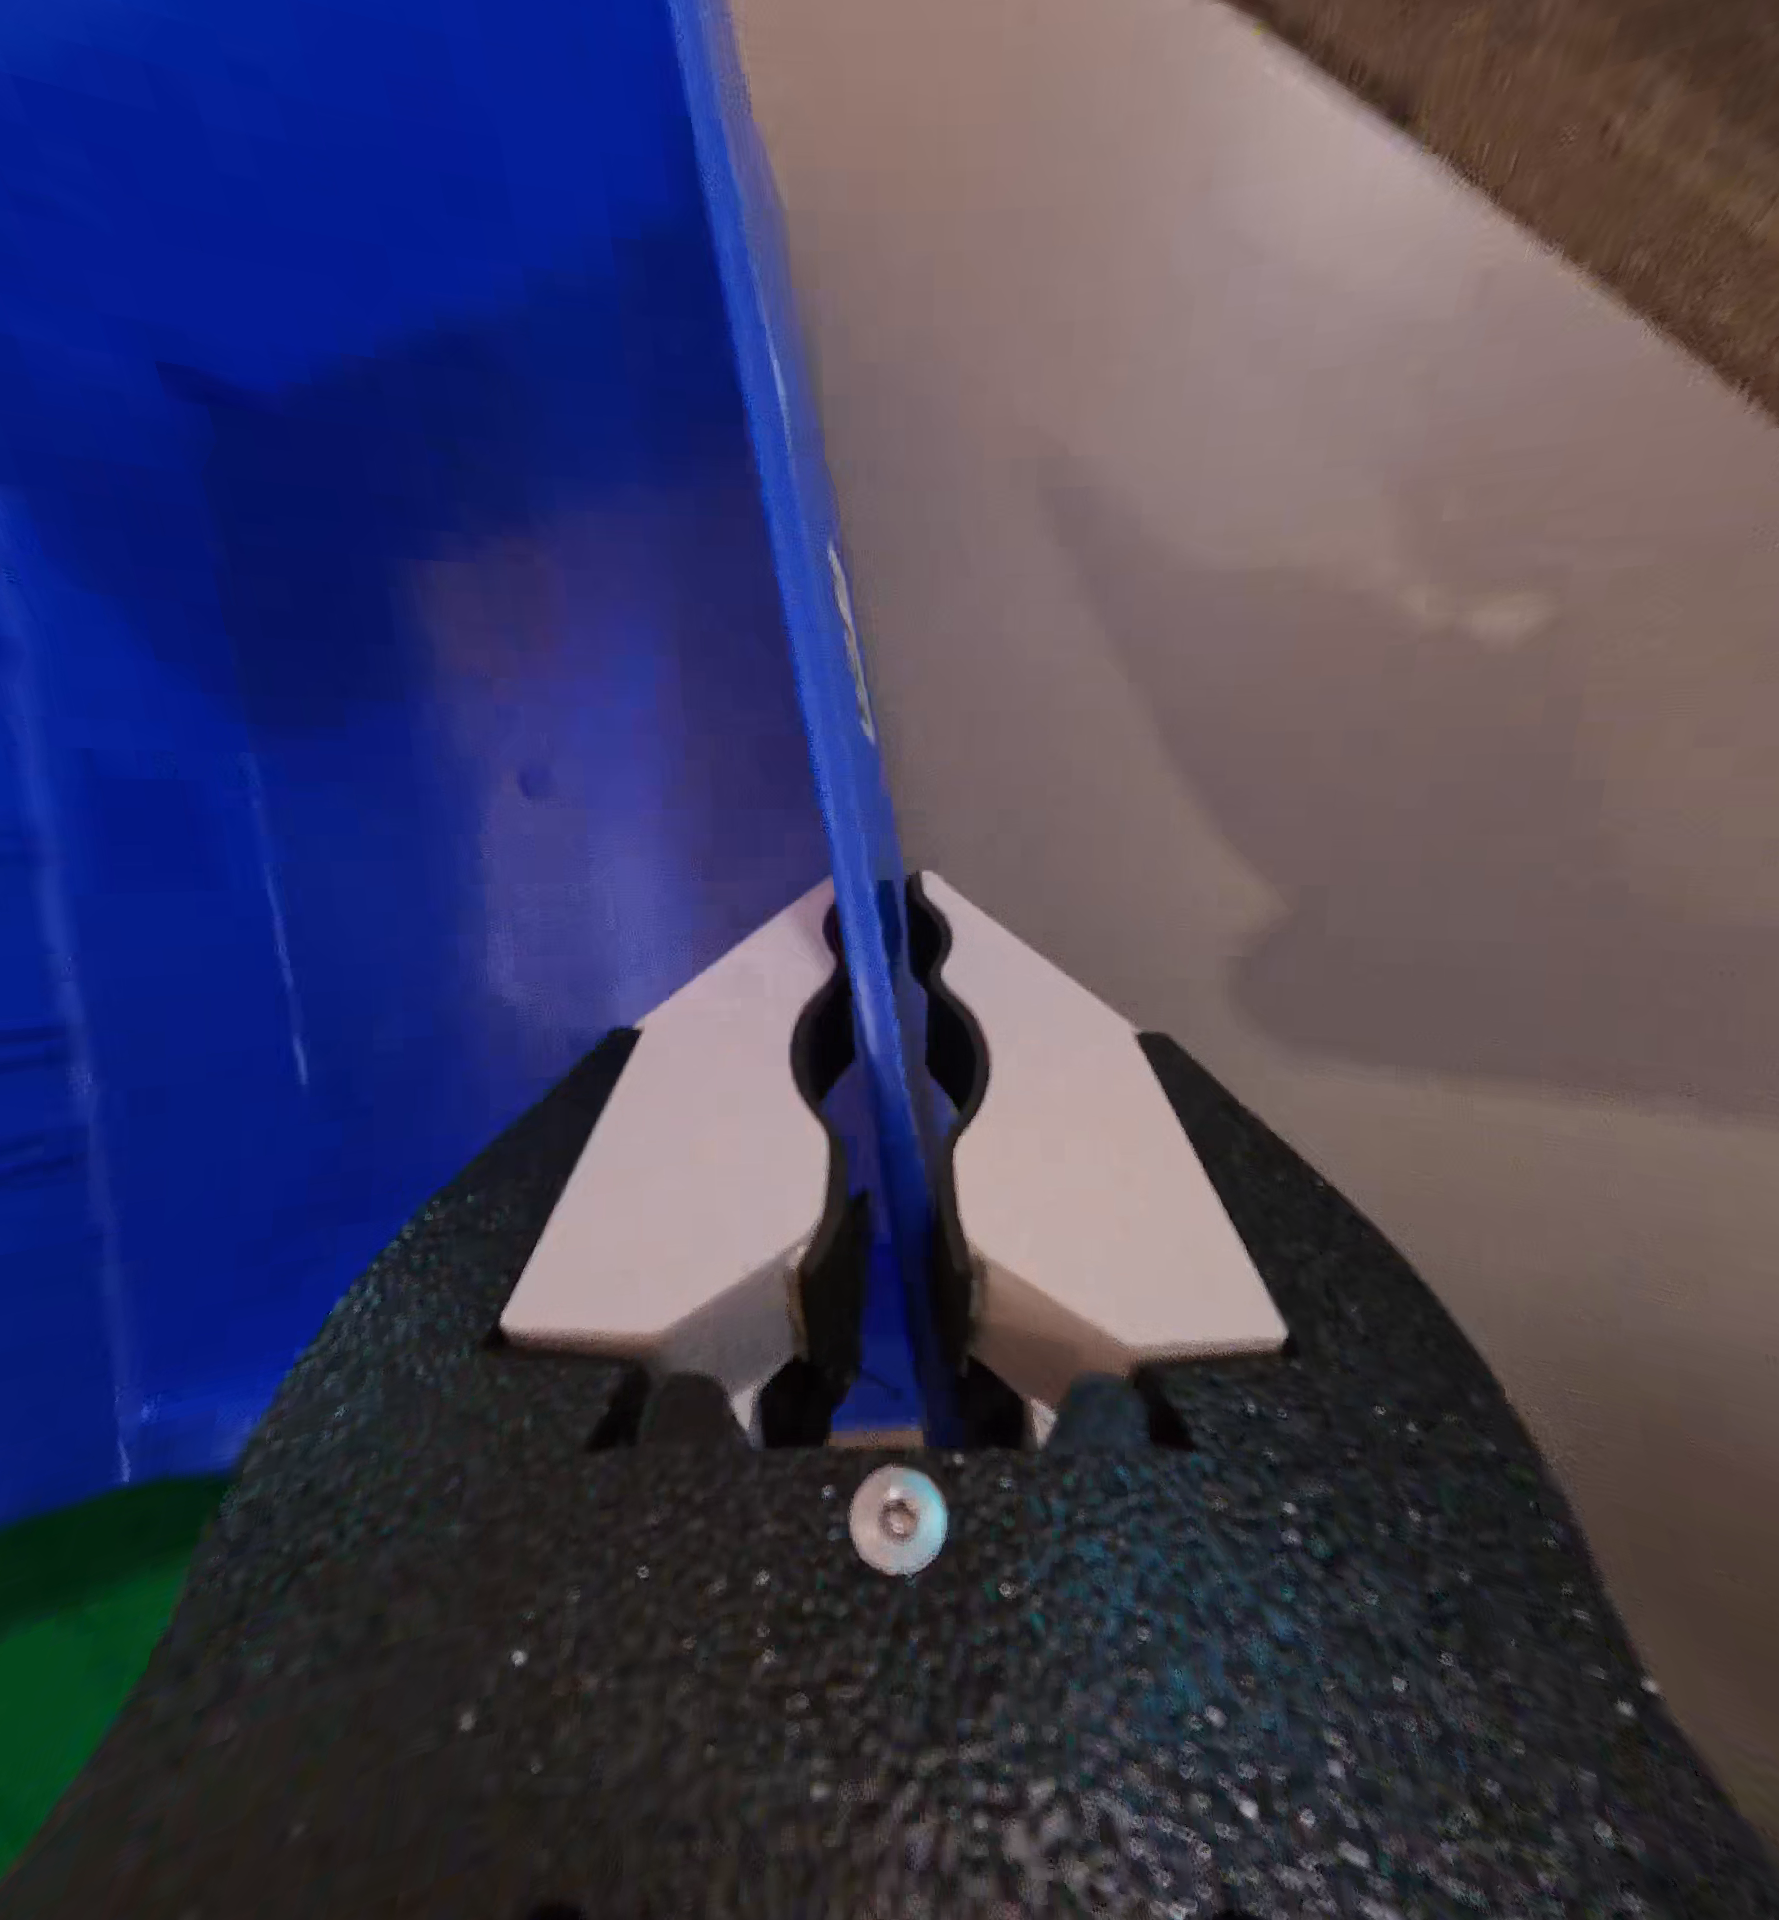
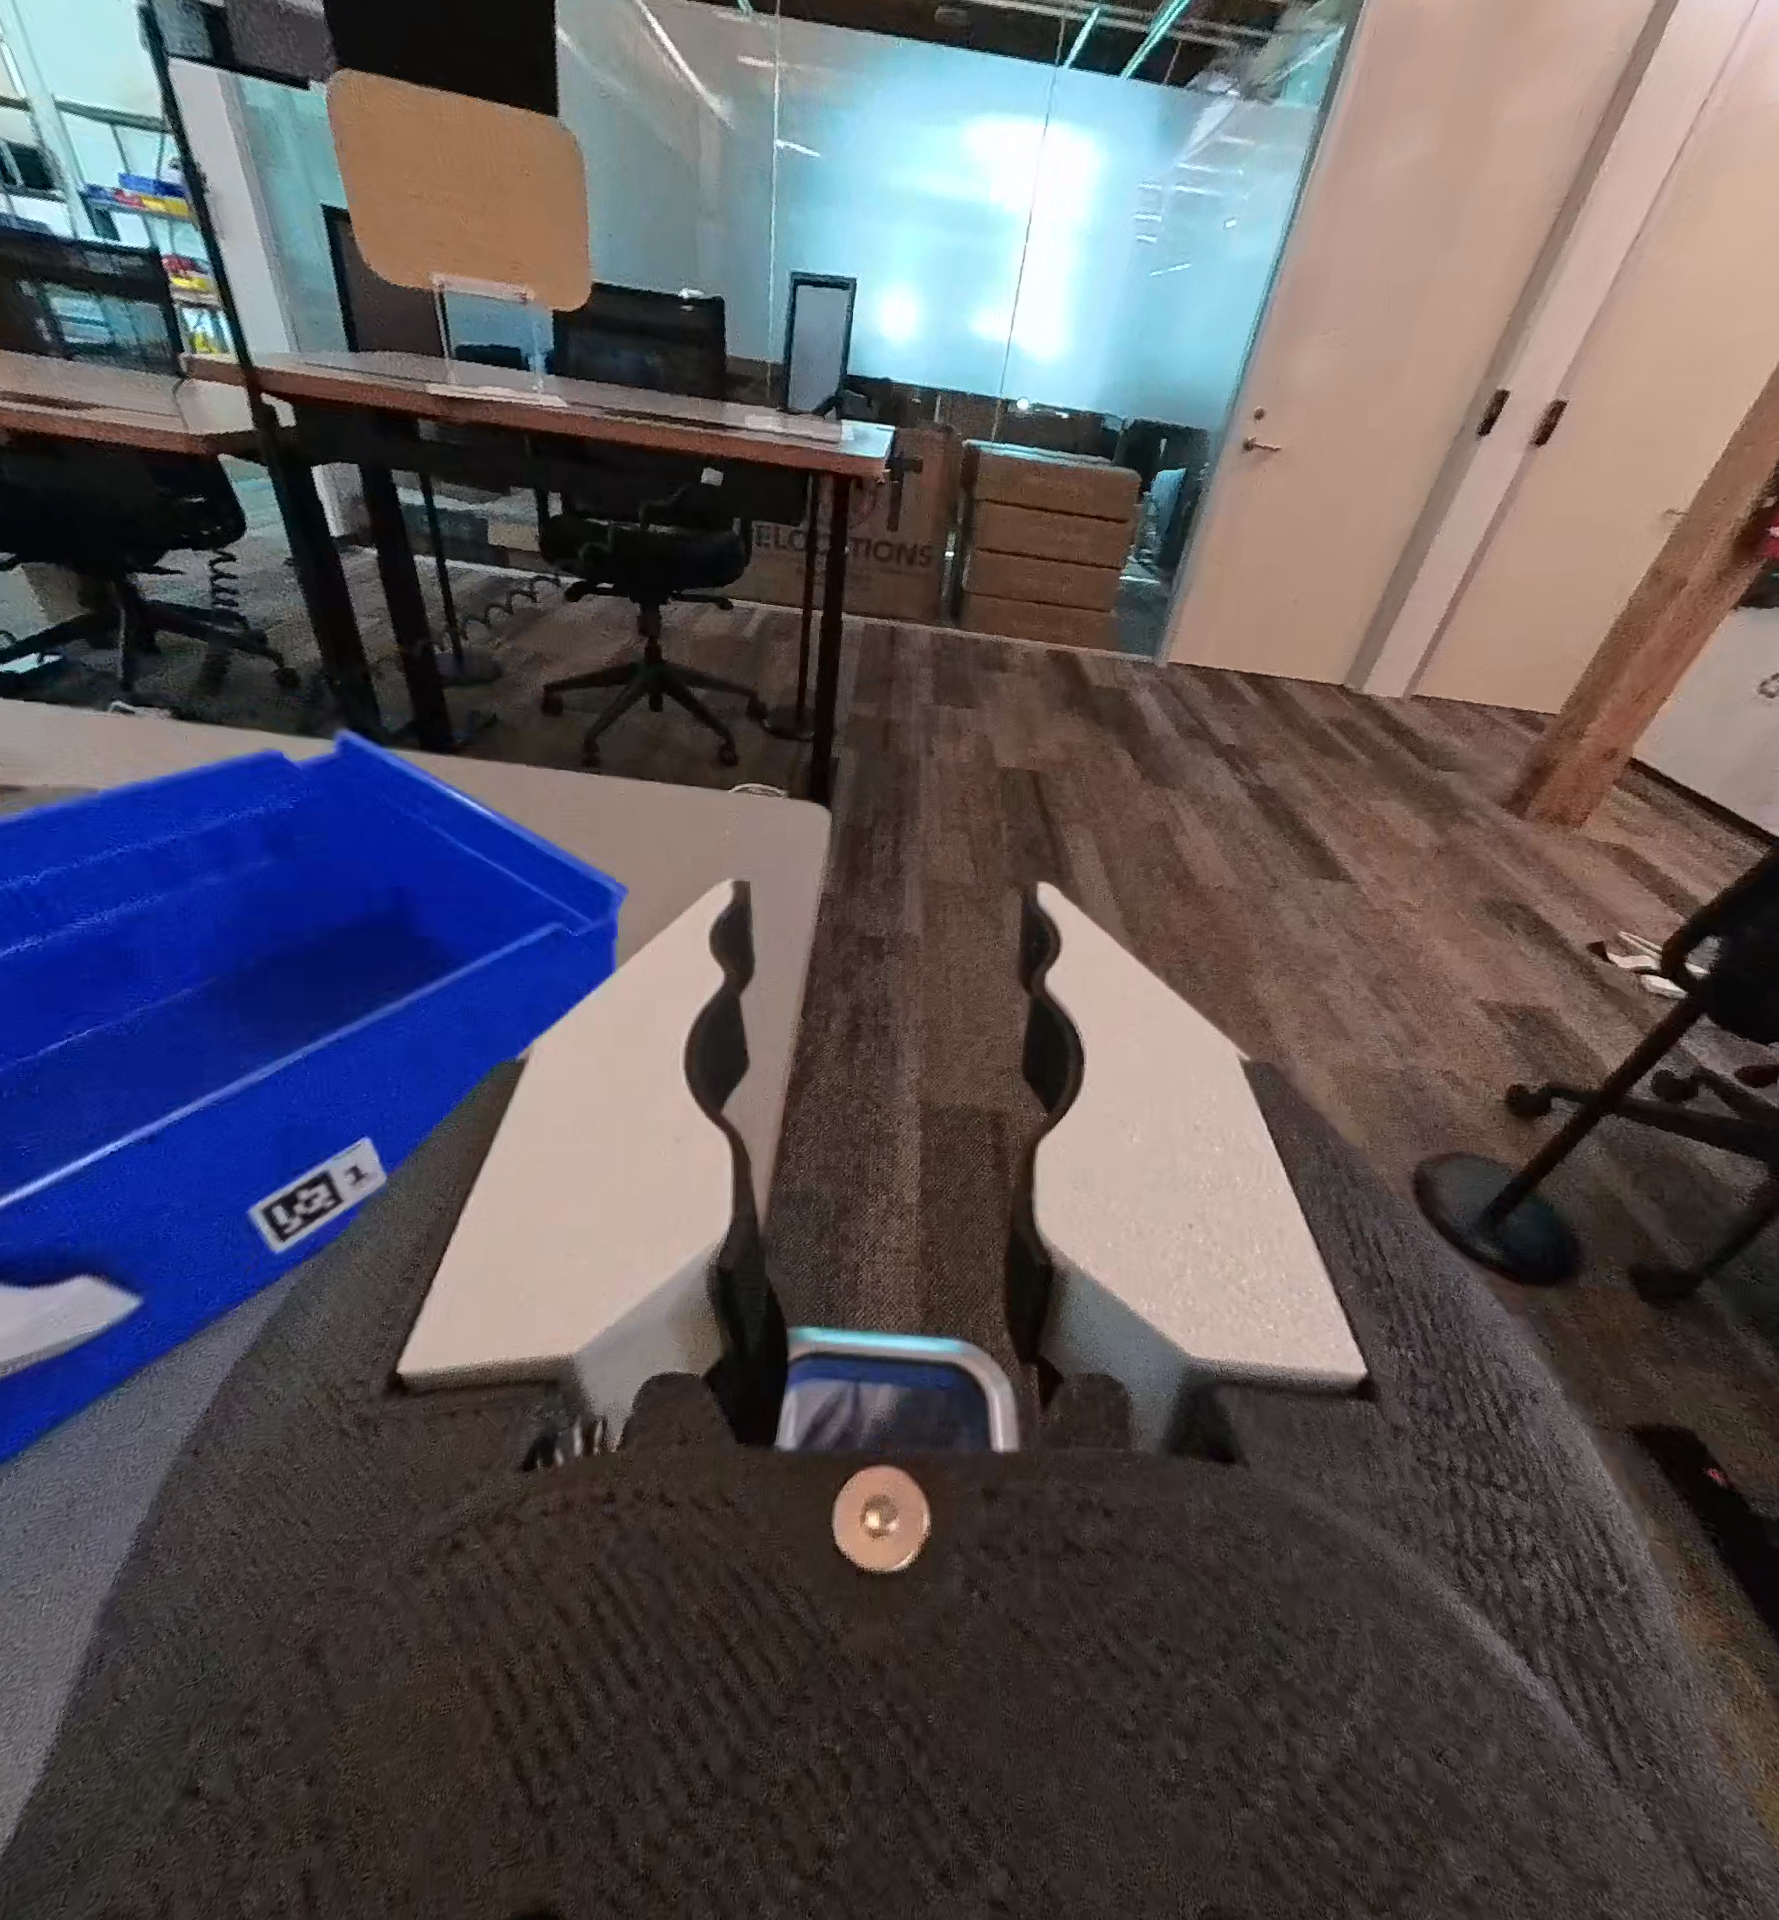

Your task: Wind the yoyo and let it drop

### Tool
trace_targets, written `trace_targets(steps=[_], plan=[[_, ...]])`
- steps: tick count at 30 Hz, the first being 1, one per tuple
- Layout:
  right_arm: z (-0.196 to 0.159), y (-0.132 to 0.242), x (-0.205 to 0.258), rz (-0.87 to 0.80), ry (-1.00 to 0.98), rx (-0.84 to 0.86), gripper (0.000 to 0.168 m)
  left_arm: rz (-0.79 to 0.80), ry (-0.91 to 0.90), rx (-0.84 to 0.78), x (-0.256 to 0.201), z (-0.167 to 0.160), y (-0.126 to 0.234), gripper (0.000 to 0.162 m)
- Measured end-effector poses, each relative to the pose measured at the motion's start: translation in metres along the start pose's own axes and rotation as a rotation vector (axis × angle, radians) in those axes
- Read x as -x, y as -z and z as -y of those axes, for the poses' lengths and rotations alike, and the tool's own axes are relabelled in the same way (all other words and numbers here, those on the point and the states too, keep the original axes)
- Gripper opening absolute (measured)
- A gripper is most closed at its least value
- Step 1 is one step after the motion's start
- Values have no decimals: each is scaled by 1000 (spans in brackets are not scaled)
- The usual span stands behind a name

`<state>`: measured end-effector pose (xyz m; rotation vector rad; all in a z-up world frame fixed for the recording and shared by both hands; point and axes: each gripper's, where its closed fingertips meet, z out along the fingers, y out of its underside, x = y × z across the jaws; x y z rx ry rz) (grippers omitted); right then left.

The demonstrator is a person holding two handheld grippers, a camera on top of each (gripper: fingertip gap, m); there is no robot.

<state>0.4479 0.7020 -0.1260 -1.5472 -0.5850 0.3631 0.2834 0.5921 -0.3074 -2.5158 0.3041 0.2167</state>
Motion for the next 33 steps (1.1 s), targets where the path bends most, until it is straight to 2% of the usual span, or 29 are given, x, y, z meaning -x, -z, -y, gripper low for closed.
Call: trace_targets(steps=[1, 2, 3, 4, 6, 8, 10, 12, 14, 16, 19, 20, 22, 24, 25, 26, 28, 29, 33], plan=[[-1, 1, 6, 20, -2, 5, 52, -41, 15, -22, -3, 5, 6, 14], [-1, 1, 11, 39, -4, 2, 53, -105, 54, -56, -7, 11, 16, 32], [1, 1, 16, 55, -9, -5, 55, -151, 99, -111, -7, 19, 31, 64], [4, 1, 21, 66, -15, -14, 55, -169, 132, -189, -1, 26, 52, 83], [12, -1, 28, 79, -30, -26, 56, -90, 208, -353, 32, 26, 100, 91], [21, -2, 40, 103, -42, -35, 55, 33, 346, -422, 84, -5, 138, 91], [30, -3, 56, 141, -48, -43, 56, 143, 524, -381, 138, -65, 158, 90], [40, -5, 77, 193, -55, -49, 56, 265, 679, -299, 186, -137, 166, 90], [49, -4, 103, 252, -47, -54, 56, 351, 784, -242, 218, -194, 167, 92], [56, -3, 128, 300, -33, -59, 56, 266, 890, -165, 221, -224, 150, 98], [62, 2, 160, 370, -33, -53, 56, 109, 946, -32, 210, -238, 119, 97], [62, 4, 170, 397, -36, -43, 56, 76, 949, 26, 207, -243, 109, 91], [61, 10, 190, 448, -53, -18, 54, -32, 960, 129, 197, -246, 95, 74], [60, 18, 210, 506, -79, 7, 52, -81, 939, 232, 194, -252, 91, 47], [59, 22, 220, 533, -83, 20, 52, -123, 932, 248, 192, -251, 90, 39], [58, 26, 228, 551, -81, 32, 52, -123, 934, 240, 196, -250, 89, 38], [57, 34, 243, 590, -86, 56, 49, -63, 867, 180, 210, -247, 93, 37], [59, 37, 252, 620, -98, 71, 47, -31, 830, 94, 219, -236, 99, 37], [76, 52, 297, 778, -212, 175, 32, 110, 568, -323, 238, -154, 160, 36]])
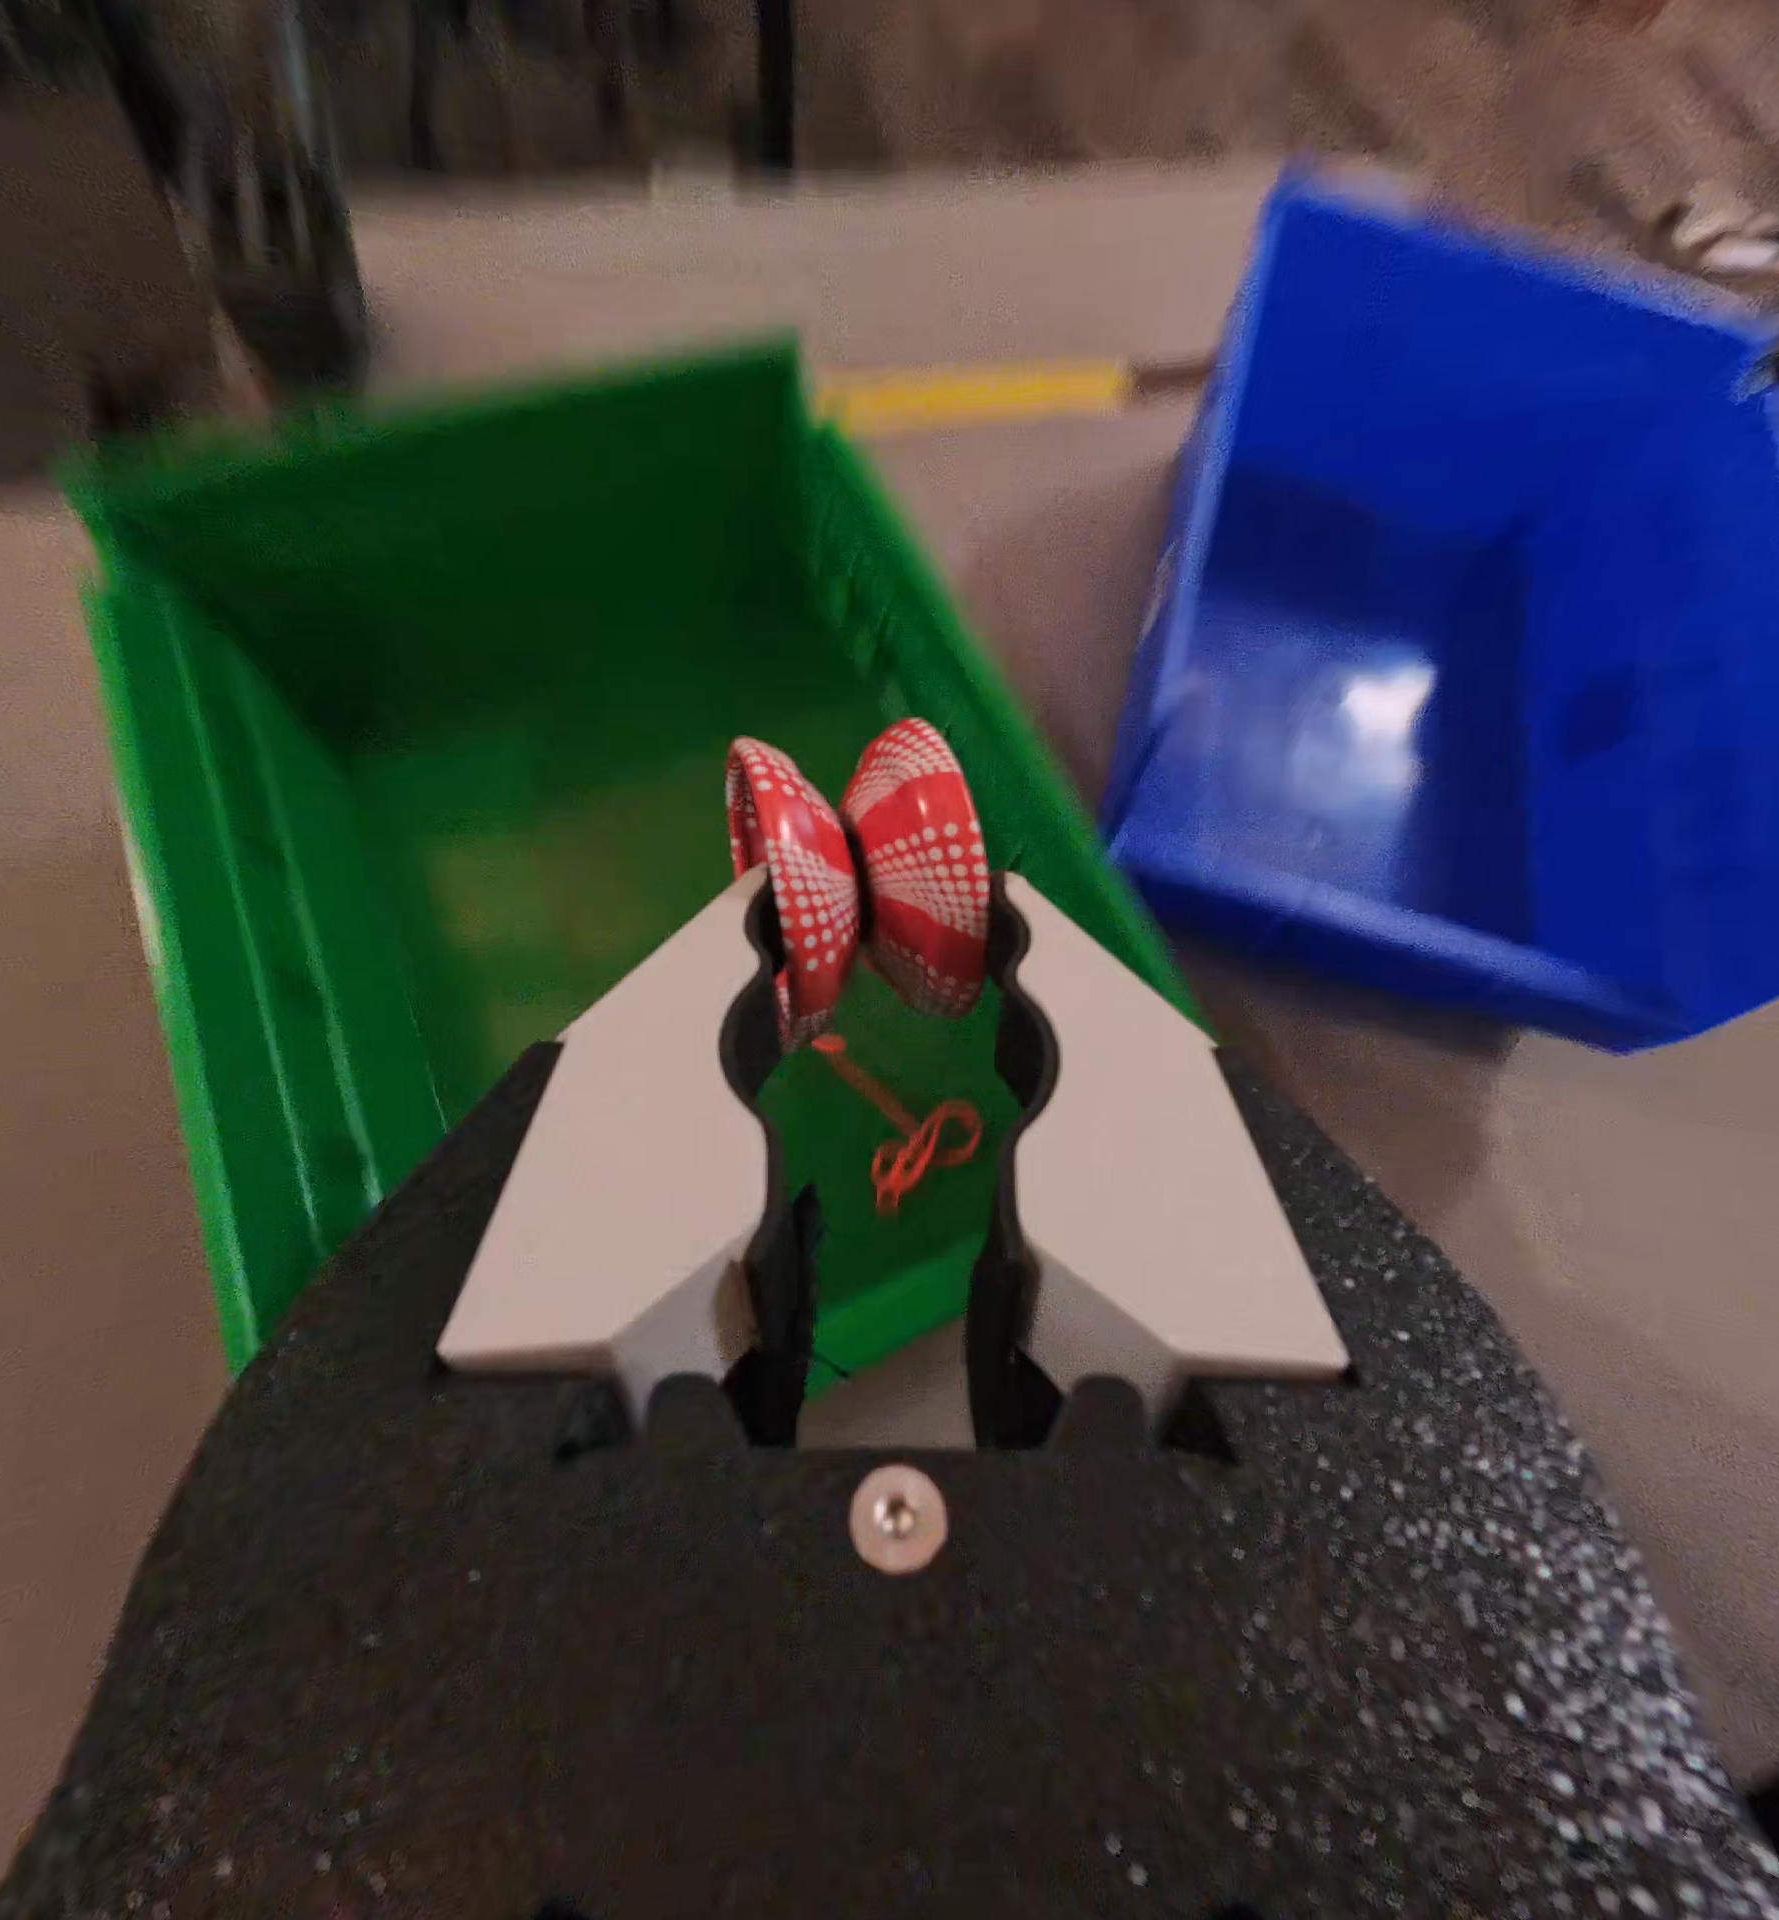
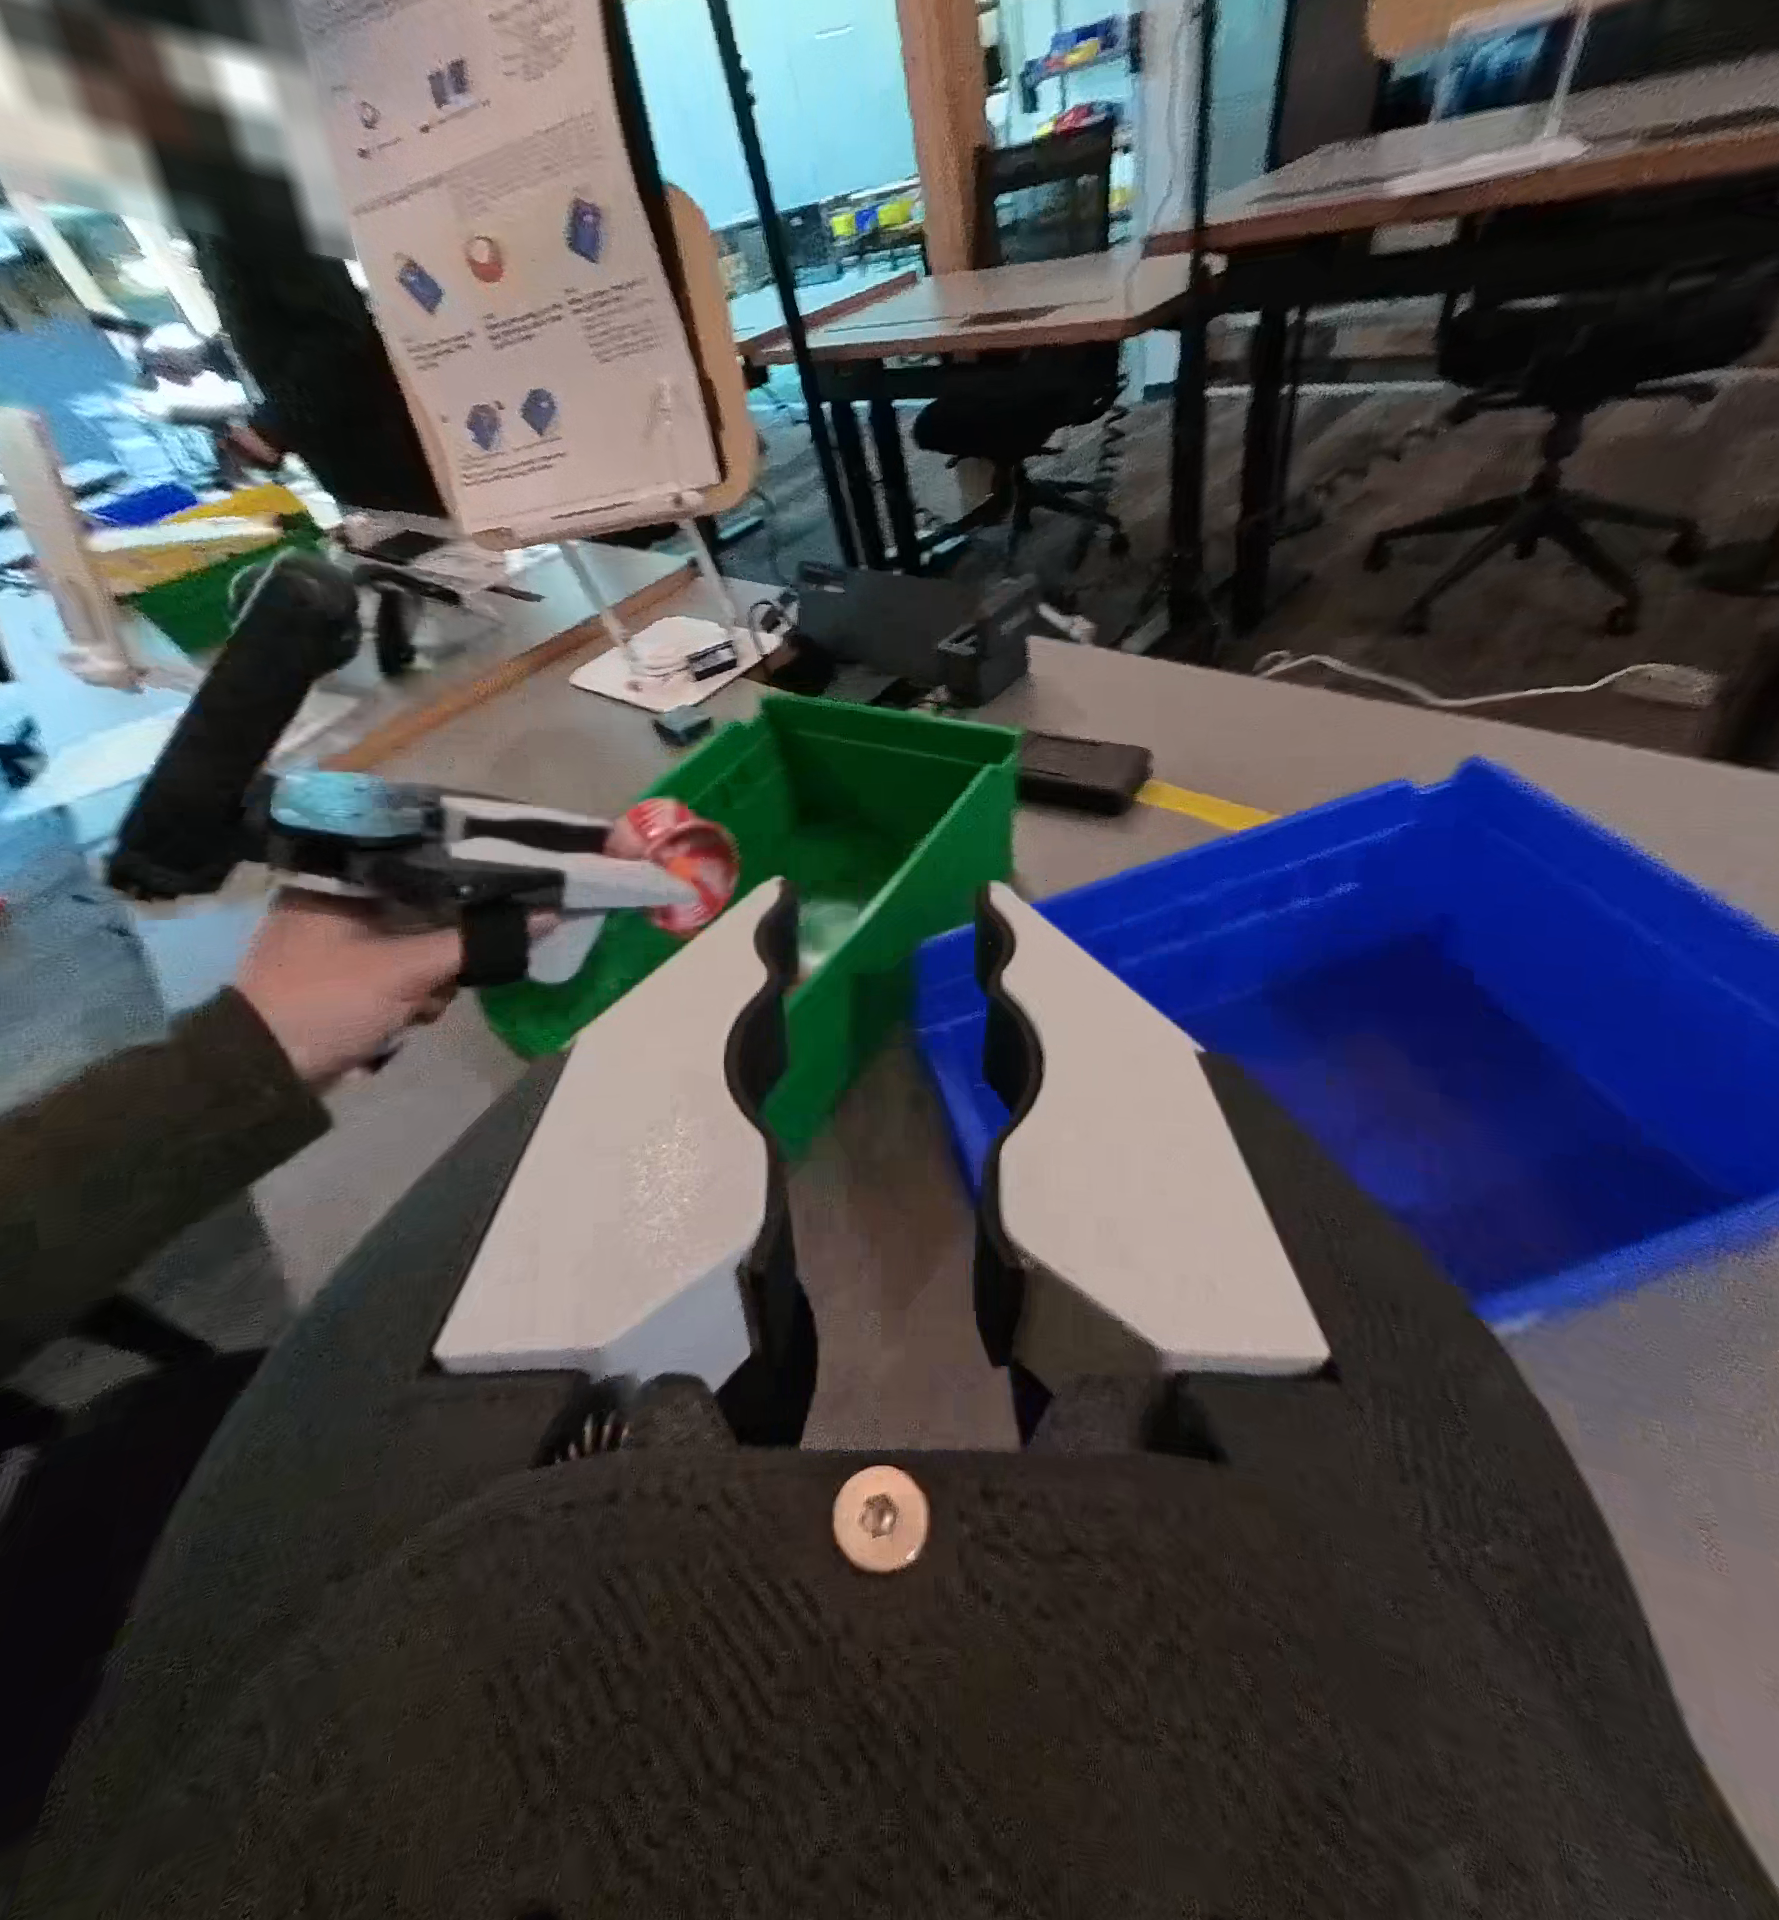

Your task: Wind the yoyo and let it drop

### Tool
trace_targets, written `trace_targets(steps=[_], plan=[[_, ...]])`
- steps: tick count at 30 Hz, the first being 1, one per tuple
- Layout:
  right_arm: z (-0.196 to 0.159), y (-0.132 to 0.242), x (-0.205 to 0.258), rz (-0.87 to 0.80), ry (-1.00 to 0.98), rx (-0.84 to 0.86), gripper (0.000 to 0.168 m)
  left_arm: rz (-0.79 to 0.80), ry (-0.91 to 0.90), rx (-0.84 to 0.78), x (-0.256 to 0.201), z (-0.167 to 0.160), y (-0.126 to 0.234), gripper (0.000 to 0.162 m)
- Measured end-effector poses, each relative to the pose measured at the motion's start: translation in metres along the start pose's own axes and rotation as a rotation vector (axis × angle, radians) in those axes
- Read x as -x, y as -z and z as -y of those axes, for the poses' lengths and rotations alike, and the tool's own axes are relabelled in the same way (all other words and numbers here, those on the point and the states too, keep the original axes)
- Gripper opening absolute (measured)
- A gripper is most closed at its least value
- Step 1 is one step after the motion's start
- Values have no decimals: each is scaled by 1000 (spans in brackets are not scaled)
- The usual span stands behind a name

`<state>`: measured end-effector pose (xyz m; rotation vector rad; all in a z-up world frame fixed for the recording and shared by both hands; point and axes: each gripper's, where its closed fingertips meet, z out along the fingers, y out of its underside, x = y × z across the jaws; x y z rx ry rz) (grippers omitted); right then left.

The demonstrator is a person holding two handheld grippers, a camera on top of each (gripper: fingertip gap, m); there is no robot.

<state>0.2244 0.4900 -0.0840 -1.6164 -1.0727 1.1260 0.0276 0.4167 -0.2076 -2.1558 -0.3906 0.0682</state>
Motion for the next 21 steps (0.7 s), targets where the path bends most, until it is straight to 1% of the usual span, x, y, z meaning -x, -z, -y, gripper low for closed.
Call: trace_targets(steps=[2, 3, 4, 5, 6, 9, 11, 13, 17, 18, 19, 21], plan=[[16, -13, 29, 144, -113, 26, 26, 7, -160, -188, -31, 49, 26, 36], [30, -16, 51, 273, -209, 18, 25, 15, -241, -272, -49, 72, 40, 36], [46, -16, 68, 400, -338, 6, 27, 12, -315, -356, -68, 93, 52, 36], [60, -15, 77, 481, -446, -5, 30, 3, -382, -437, -88, 112, 66, 36], [73, -15, 78, 505, -504, -28, 32, 4, -441, -507, -105, 128, 77, 36], [96, -4, 56, 383, -488, -118, 33, -25, -593, -676, -151, 162, 101, 36], [110, 12, 50, 376, -509, -157, 34, -105, -677, -770, -184, 175, 112, 36], [120, 31, 46, 391, -548, -197, 35, -155, -745, -838, -212, 184, 118, 36], [131, 76, 25, 318, -544, -335, 32, -258, -883, -926, -279, 187, 120, 35], [133, 89, 19, 294, -540, -372, 27, -294, -908, -946, -298, 185, 121, 35], [133, 105, 10, 246, -527, -404, 19, -327, -930, -973, -316, 183, 122, 35], [131, 134, -10, 124, -483, -452, 7, -385, -958, -1026, -352, 179, 128, 35]])
